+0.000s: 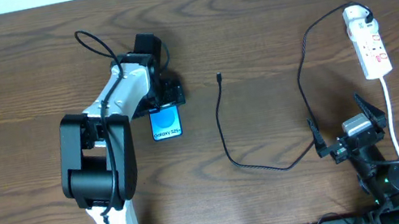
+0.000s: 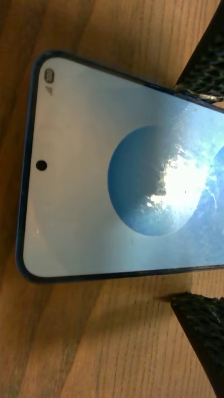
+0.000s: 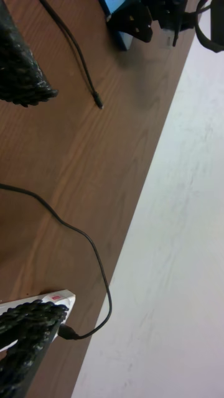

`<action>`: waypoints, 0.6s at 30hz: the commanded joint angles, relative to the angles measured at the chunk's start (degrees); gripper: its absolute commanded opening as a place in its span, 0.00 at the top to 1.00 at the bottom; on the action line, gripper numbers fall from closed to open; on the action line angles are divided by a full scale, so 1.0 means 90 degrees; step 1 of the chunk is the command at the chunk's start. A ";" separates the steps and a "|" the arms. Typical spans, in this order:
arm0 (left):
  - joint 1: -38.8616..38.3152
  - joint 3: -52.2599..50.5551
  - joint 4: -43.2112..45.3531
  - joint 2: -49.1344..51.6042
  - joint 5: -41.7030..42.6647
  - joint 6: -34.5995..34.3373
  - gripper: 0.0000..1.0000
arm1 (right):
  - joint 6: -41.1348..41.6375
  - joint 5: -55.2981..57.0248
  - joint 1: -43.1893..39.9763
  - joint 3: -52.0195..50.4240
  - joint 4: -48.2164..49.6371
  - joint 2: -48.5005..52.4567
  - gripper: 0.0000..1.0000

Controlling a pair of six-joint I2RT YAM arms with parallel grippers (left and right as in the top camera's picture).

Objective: Plug charger to phone and switch on socket

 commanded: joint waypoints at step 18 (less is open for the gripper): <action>0.0058 -0.0338 -0.0546 0.0578 0.0425 0.0075 0.17 | 0.0041 -0.0019 0.0063 -0.0027 -0.0005 -0.0039 0.01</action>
